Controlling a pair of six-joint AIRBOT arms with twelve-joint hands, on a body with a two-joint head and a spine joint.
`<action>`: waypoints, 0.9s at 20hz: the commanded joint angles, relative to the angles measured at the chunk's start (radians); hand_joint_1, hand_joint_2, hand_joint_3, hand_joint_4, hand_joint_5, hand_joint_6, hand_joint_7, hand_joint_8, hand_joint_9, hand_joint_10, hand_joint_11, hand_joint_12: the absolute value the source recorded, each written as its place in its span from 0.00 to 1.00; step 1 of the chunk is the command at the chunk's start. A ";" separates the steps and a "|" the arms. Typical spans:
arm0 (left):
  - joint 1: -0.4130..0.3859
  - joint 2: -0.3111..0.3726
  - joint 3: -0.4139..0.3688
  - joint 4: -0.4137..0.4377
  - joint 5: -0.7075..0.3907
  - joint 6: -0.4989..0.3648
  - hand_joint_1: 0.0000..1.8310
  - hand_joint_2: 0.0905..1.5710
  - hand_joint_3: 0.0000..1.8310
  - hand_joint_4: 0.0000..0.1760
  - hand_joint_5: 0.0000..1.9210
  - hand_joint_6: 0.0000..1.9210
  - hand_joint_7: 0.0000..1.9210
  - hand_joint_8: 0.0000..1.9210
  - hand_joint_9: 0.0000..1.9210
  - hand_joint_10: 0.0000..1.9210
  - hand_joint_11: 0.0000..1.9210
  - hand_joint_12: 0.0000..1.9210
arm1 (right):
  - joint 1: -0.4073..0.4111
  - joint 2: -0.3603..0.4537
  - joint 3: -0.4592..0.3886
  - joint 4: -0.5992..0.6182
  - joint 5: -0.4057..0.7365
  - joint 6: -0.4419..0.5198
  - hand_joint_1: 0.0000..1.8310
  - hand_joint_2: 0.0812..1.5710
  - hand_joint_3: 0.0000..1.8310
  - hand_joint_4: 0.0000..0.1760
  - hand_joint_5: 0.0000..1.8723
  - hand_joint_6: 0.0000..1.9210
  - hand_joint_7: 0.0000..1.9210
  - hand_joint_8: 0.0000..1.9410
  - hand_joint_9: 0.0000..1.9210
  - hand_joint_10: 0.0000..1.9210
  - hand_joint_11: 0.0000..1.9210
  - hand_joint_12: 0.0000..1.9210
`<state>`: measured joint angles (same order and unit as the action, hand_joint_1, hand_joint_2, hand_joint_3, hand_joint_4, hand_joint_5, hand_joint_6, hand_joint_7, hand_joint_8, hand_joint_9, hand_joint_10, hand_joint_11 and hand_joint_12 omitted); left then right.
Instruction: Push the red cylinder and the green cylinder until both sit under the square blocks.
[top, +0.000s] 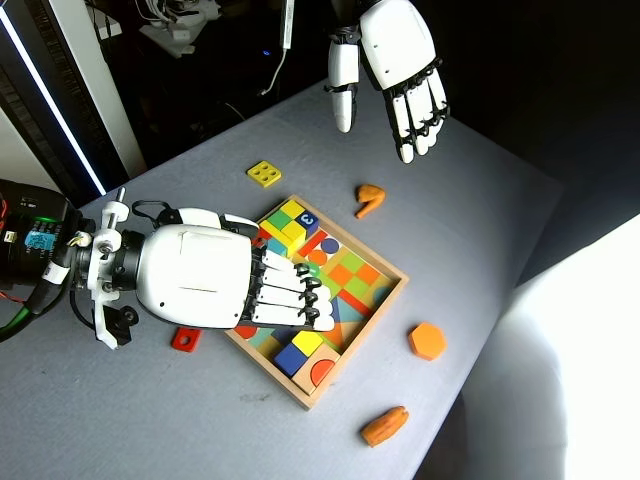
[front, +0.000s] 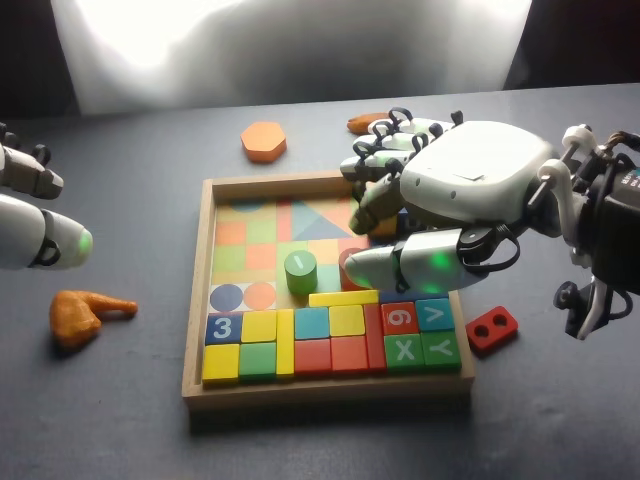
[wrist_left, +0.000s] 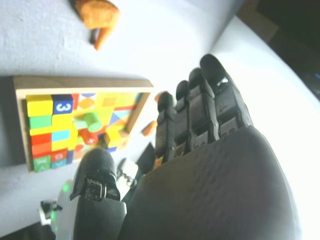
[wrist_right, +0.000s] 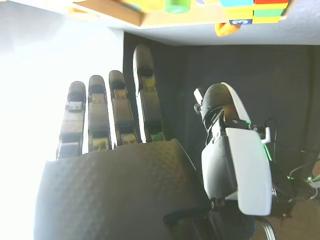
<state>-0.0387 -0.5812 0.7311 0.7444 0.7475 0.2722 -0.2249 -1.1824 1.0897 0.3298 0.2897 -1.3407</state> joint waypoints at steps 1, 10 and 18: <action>-0.011 0.010 0.003 0.056 -0.040 0.005 0.00 0.81 0.00 0.12 0.12 0.00 0.09 0.00 0.09 0.00 0.00 0.36 | 0.013 0.016 -0.004 -0.005 0.103 -0.002 0.00 0.76 0.00 0.07 0.42 0.07 0.09 0.00 0.01 0.00 0.00 0.00; -0.011 0.010 0.002 0.056 -0.040 0.005 0.01 0.82 0.00 0.15 0.12 0.00 0.10 0.00 0.10 0.00 0.00 0.37 | 0.021 0.020 -0.008 -0.005 0.116 -0.040 0.00 0.76 0.00 0.05 0.43 0.06 0.09 0.00 0.01 0.00 0.00 0.00; -0.013 0.010 -0.003 0.056 -0.040 0.019 0.00 0.82 0.00 0.15 0.12 0.00 0.09 0.00 0.09 0.00 0.00 0.36 | 0.001 -0.054 0.019 -0.002 0.168 -0.075 0.00 0.76 0.00 0.04 0.45 0.06 0.09 0.00 0.00 0.00 0.00 0.00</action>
<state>-0.0387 -0.5812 0.7258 0.7433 0.7444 0.2844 -0.2260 -1.2518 1.1080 0.3328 0.3435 -1.4147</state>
